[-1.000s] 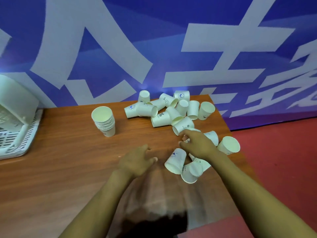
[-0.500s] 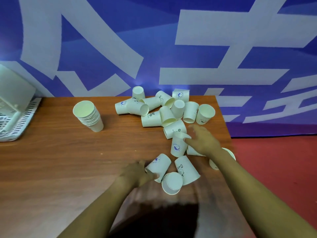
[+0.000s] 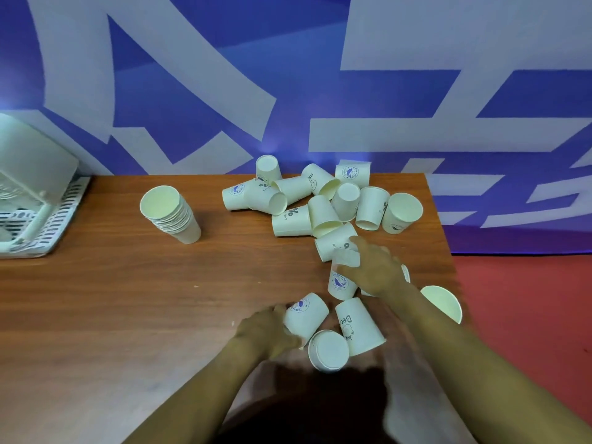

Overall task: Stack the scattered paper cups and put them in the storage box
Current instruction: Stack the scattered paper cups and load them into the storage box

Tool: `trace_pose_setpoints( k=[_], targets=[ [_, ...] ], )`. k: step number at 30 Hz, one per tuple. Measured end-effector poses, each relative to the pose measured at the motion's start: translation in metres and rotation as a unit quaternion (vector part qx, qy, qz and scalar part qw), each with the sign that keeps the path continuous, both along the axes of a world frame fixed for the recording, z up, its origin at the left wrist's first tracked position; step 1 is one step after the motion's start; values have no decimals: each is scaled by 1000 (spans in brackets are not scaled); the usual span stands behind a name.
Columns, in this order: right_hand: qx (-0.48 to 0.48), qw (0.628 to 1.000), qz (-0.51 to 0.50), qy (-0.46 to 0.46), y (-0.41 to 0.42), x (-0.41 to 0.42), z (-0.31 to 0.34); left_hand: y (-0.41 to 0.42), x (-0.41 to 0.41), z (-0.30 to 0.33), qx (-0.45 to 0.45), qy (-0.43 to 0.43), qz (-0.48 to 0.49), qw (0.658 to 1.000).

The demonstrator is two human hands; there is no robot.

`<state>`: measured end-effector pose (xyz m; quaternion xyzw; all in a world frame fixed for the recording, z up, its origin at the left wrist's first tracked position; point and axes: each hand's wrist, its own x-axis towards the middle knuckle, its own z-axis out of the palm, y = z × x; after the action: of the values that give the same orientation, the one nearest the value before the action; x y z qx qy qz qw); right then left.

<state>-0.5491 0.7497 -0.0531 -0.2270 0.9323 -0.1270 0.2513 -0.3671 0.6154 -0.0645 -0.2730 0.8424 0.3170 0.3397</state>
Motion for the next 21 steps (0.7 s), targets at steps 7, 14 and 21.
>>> trace_pose_setpoints(
  k=[7, 14, 21],
  targets=[
    [-44, 999, -16, 2, -5, 10, 6, -21, 5, 18, 32, 26, 15, 999],
    [-125, 992, 3, 23, -22, 32, 37, -57, 13, 53, -46, 100, 53, 993],
    [-132, 989, 61, 32, -49, 77, 56, -73, 56, 65, -25, 180, 77, 980]
  ],
)
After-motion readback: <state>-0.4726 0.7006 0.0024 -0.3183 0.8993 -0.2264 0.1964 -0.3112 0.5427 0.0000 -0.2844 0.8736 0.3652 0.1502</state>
